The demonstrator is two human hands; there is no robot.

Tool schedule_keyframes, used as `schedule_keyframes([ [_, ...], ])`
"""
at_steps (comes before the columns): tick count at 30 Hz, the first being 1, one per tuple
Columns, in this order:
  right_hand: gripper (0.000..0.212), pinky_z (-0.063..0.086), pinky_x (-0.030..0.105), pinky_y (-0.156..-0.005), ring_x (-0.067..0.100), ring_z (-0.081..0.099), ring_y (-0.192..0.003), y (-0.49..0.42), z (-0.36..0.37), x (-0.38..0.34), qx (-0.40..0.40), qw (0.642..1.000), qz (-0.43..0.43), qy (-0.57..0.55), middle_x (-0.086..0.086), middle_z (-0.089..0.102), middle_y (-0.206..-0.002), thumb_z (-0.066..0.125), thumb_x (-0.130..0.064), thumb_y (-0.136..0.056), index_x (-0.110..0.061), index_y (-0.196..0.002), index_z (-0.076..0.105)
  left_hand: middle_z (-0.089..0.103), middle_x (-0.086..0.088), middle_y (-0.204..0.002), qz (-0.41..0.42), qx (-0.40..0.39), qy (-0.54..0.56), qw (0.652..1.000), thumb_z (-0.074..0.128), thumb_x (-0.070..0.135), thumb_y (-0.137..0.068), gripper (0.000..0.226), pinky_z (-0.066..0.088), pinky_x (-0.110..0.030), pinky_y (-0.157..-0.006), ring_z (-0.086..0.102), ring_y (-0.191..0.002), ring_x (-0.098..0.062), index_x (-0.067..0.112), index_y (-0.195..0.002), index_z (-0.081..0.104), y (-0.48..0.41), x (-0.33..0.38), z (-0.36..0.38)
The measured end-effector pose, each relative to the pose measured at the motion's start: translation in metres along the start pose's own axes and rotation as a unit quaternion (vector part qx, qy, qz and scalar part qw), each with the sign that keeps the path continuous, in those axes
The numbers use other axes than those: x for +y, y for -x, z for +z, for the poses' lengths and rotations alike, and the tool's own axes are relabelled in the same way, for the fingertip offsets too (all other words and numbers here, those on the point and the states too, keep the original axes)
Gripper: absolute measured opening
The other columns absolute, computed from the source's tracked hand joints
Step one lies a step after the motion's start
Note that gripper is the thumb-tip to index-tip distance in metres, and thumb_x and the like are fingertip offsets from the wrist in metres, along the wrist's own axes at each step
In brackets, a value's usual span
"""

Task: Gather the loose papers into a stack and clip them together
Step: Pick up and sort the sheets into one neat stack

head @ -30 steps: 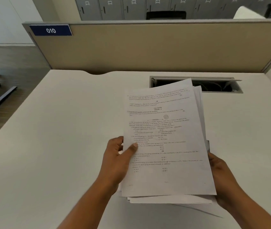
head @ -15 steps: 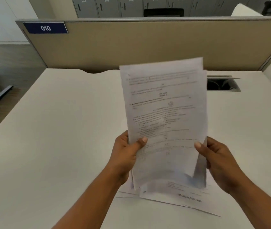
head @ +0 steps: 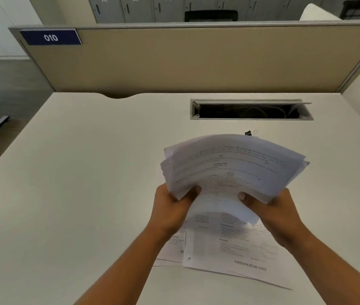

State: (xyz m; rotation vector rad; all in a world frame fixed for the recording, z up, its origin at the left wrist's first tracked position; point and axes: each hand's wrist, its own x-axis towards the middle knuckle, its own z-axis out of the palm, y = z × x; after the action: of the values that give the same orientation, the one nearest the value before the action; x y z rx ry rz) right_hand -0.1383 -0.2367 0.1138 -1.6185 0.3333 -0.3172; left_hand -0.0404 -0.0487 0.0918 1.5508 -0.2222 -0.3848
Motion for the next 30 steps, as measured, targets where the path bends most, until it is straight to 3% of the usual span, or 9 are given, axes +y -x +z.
schedule_keyframes([
  [5,0.05,0.061,0.035,-0.077,0.012,0.067,-0.103,0.0,-0.003,0.001,0.002,0.999,-0.028,0.024,-0.011,0.072,-0.107,0.075,-0.012,-0.08,-0.056,-0.1,0.066,0.074,0.02,-0.095,-0.004,0.001,-0.003,1.0,0.068,0.005,-0.091,0.042,0.063,-0.035,-0.084,0.069,-0.097,-0.017,0.046,-0.099,0.07,0.0,-0.001,0.001],
  [9,0.045,0.059,0.023,-0.075,0.006,0.066,-0.102,0.004,-0.007,0.003,-0.013,0.998,-0.036,0.057,-0.018,0.071,-0.104,0.069,-0.017,-0.083,-0.059,-0.098,0.064,0.074,0.007,-0.102,-0.007,-0.004,0.014,1.0,0.067,0.004,-0.092,0.042,0.062,-0.045,-0.087,0.067,-0.105,-0.026,0.046,-0.099,0.072,0.002,0.002,0.001],
  [13,0.02,0.053,0.012,-0.069,-0.002,0.068,-0.088,0.012,-0.015,0.004,-0.001,0.994,-0.024,0.104,-0.026,0.073,-0.094,0.056,-0.028,-0.087,-0.041,-0.096,0.069,0.075,0.007,-0.104,-0.001,-0.022,0.028,0.999,0.07,0.016,-0.09,0.027,0.063,-0.041,-0.081,0.07,-0.1,-0.02,0.04,-0.102,0.073,0.001,0.009,-0.003],
  [18,0.009,0.053,0.012,-0.058,-0.003,0.071,-0.075,0.017,-0.028,0.011,0.056,0.995,0.019,0.084,-0.027,0.074,-0.081,0.062,-0.027,-0.084,-0.024,-0.089,0.069,0.079,0.006,-0.103,-0.029,-0.043,0.017,0.999,0.065,0.023,-0.094,0.016,0.063,-0.033,-0.078,0.075,-0.095,-0.016,0.024,-0.108,0.073,0.002,0.024,0.0],
  [22,0.005,0.059,0.022,-0.058,0.014,0.073,-0.067,0.023,-0.032,0.034,0.111,0.988,0.097,0.043,-0.007,0.078,-0.075,0.066,-0.018,-0.088,-0.015,-0.088,0.071,0.077,0.003,-0.107,-0.091,0.068,-0.07,0.991,0.044,0.042,-0.102,0.036,0.06,-0.034,-0.086,0.073,-0.096,-0.015,0.019,-0.113,0.07,0.007,0.001,-0.013],
  [24,0.009,0.062,0.03,-0.065,0.017,0.074,-0.069,0.027,-0.037,0.043,0.135,0.981,0.137,-0.001,-0.004,0.079,-0.08,0.066,-0.019,-0.087,-0.013,-0.091,0.071,0.069,0.0,-0.122,-0.113,0.104,-0.269,0.951,0.042,0.05,-0.101,0.044,0.054,-0.035,-0.093,0.067,-0.109,-0.019,0.019,-0.125,0.062,0.008,-0.025,-0.026],
  [26,0.021,0.061,0.031,-0.071,0.015,0.074,-0.07,0.032,-0.043,0.047,0.16,0.973,0.157,-0.05,-0.007,0.079,-0.08,0.07,-0.025,-0.078,-0.012,-0.094,0.07,0.057,-0.004,-0.135,-0.162,0.068,-0.461,0.87,0.049,0.058,-0.095,0.058,0.049,-0.037,-0.096,0.058,-0.121,-0.023,0.016,-0.135,0.051,0.012,-0.048,-0.035],
  [28,0.032,0.06,0.027,-0.069,0.009,0.074,-0.068,0.036,-0.047,0.047,0.181,0.966,0.168,-0.075,-0.01,0.078,-0.078,0.071,-0.03,-0.07,-0.011,-0.096,0.069,0.052,-0.006,-0.131,-0.187,0.049,-0.546,0.815,0.054,0.065,-0.088,0.066,0.048,-0.038,-0.093,0.053,-0.121,-0.024,0.014,-0.13,0.049,0.016,-0.062,-0.037],
  [30,0.023,0.06,0.022,-0.061,0.006,0.073,-0.065,0.039,-0.048,0.045,0.19,0.961,0.178,-0.089,-0.01,0.078,-0.077,0.068,-0.024,-0.077,-0.012,-0.096,0.068,0.05,-0.006,-0.128,-0.187,0.048,-0.592,0.783,0.056,0.069,-0.084,0.069,0.048,-0.036,-0.088,0.051,-0.117,-0.024,0.014,-0.125,0.048,0.018,-0.068,-0.037],
])
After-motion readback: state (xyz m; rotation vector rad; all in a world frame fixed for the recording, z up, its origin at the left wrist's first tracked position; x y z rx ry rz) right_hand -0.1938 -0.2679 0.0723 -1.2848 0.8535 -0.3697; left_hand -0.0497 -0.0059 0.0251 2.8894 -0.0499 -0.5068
